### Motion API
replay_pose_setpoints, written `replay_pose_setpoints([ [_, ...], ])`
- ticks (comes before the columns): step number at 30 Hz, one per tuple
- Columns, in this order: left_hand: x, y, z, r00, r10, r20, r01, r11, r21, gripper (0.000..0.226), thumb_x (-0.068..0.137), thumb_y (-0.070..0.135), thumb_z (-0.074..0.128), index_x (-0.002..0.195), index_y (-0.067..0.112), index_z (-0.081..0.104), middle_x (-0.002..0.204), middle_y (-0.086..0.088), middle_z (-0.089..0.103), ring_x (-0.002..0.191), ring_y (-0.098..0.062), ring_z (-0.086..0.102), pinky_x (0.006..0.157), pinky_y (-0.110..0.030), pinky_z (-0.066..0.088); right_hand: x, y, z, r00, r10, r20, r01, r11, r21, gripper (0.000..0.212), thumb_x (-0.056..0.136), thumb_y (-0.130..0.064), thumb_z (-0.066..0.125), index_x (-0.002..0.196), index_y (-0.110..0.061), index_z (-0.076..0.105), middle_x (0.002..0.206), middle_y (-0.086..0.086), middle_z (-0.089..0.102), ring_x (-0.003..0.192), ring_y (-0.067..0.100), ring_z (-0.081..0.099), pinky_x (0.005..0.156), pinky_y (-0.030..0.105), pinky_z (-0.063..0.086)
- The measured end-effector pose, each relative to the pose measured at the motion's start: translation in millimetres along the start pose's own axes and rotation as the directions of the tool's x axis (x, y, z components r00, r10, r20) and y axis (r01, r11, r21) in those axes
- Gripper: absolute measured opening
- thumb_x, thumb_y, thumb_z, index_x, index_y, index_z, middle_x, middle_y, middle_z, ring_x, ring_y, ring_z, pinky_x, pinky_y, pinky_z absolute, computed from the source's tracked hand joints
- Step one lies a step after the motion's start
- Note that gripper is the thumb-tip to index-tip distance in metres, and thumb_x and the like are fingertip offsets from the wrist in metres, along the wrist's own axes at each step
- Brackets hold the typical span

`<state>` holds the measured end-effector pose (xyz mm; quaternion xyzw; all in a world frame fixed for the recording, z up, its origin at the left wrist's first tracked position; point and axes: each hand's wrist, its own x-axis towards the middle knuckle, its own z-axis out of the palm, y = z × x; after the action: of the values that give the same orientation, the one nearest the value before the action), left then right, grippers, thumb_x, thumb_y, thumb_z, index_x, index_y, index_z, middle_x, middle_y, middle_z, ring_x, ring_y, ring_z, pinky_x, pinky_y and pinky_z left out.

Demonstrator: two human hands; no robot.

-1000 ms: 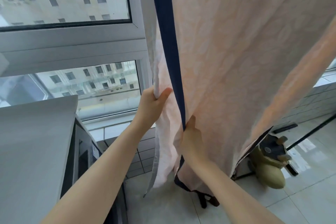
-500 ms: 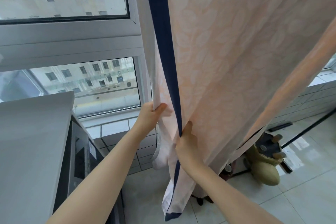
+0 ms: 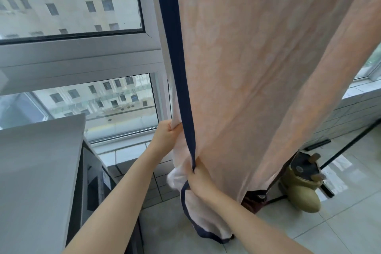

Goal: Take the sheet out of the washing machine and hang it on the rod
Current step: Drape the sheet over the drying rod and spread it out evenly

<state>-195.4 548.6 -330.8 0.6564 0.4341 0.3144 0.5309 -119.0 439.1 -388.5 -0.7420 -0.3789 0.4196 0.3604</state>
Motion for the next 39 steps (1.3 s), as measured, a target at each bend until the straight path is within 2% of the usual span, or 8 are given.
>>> replay_pose_setpoints([
  [6, -8.1, -17.7, -3.7, 0.997, -0.068, 0.028, 0.066, 0.996, 0.065, 0.035, 0.097, 0.015, 0.051, 0.072, -0.006, 0.063, 0.072, -0.012, 0.059, 0.066, -0.018, 0.051, 0.055, -0.019, 0.042, 1.8, -12.1, 5.0, 0.998, -0.055, 0.005, 0.055, 0.998, 0.027, 0.027, 0.103, -0.036, 0.028, 0.11, -0.016, 0.045, 0.077, -0.008, 0.046, 0.069, 0.005, 0.049, 0.056, 0.015, 0.037],
  [13, -13.4, -23.8, -7.3, 0.996, -0.065, 0.059, 0.066, 0.998, -0.02, 0.034, 0.094, 0.03, 0.057, 0.086, 0.0, 0.07, 0.081, -0.01, 0.072, 0.07, -0.011, 0.065, 0.065, -0.022, 0.053, 1.7, -9.9, 3.9, 0.995, -0.093, -0.023, 0.094, 0.996, 0.002, 0.027, 0.103, -0.031, 0.029, 0.121, -0.017, 0.043, 0.096, -0.002, 0.054, 0.084, 0.009, 0.055, 0.063, 0.017, 0.042],
  [21, -18.8, -31.9, -3.5, 0.997, -0.059, 0.057, 0.059, 0.998, 0.006, 0.043, 0.095, 0.027, 0.056, 0.077, -0.011, 0.061, 0.074, -0.013, 0.062, 0.067, -0.017, 0.055, 0.064, -0.029, 0.045, 7.4, -5.0, 3.7, 0.995, -0.083, -0.057, 0.081, 0.996, -0.035, 0.023, 0.101, -0.02, 0.028, 0.118, -0.013, 0.042, 0.093, 0.006, 0.053, 0.068, 0.011, 0.048, 0.05, 0.018, 0.035],
  [27, -9.4, 2.6, -0.6, 0.999, -0.04, 0.023, 0.042, 0.994, -0.105, 0.028, 0.096, 0.016, 0.054, 0.08, -0.003, 0.066, 0.073, -0.01, 0.068, 0.068, -0.019, 0.065, 0.063, -0.033, 0.054, 22.1, 19.8, 14.2, 0.996, 0.082, -0.036, -0.086, 0.986, -0.141, 0.022, 0.1, -0.019, 0.033, 0.119, -0.013, 0.042, 0.111, 0.01, 0.056, 0.091, 0.021, 0.057, 0.078, 0.03, 0.048],
  [29, -7.5, 15.2, 0.8, 1.0, -0.023, 0.021, 0.025, 0.992, -0.122, 0.021, 0.093, 0.004, 0.053, 0.078, -0.003, 0.065, 0.066, -0.003, 0.068, 0.061, -0.014, 0.065, 0.055, -0.029, 0.054, 21.7, 32.2, 16.1, 0.996, 0.08, -0.047, -0.087, 0.98, -0.18, 0.023, 0.1, -0.016, 0.033, 0.121, -0.008, 0.041, 0.108, 0.01, 0.055, 0.083, 0.016, 0.054, 0.08, 0.03, 0.046],
  [34, -17.6, 29.9, 7.3, 0.999, 0.024, -0.041, -0.028, 0.996, -0.09, 0.027, 0.093, 0.006, 0.053, 0.067, 0.007, 0.059, 0.061, 0.0, 0.061, 0.057, -0.009, 0.057, 0.053, -0.023, 0.046, 10.4, 25.1, 12.5, 0.994, 0.072, 0.086, -0.057, 0.985, -0.162, 0.034, 0.105, -0.026, 0.023, 0.077, -0.015, 0.038, 0.071, -0.002, 0.039, 0.06, 0.005, 0.036, 0.052, 0.013, 0.032],
  [37, -29.4, 34.5, 4.8, 0.97, 0.151, -0.191, -0.173, 0.979, -0.104, 0.021, 0.096, 0.022, 0.056, 0.082, 0.006, 0.06, 0.074, -0.012, 0.059, 0.065, -0.012, 0.054, 0.06, -0.021, 0.045, 0.8, 21.9, -2.0, 0.992, -0.044, 0.121, 0.066, 0.981, -0.183, 0.036, 0.102, -0.037, 0.034, 0.075, -0.014, 0.04, 0.069, 0.001, 0.044, 0.058, 0.009, 0.041, 0.053, 0.021, 0.03],
  [39, -40.0, 35.1, 9.1, 0.935, 0.222, -0.276, -0.271, 0.95, -0.157, 0.019, 0.096, 0.022, 0.057, 0.107, 0.007, 0.058, 0.094, -0.01, 0.063, 0.089, -0.018, 0.063, 0.081, -0.025, 0.05, -6.6, 25.1, -18.8, 0.981, -0.076, 0.178, 0.117, 0.965, -0.235, 0.03, 0.094, -0.042, 0.047, 0.104, -0.014, 0.046, 0.094, -0.004, 0.056, 0.083, 0.013, 0.054, 0.068, 0.025, 0.039],
])
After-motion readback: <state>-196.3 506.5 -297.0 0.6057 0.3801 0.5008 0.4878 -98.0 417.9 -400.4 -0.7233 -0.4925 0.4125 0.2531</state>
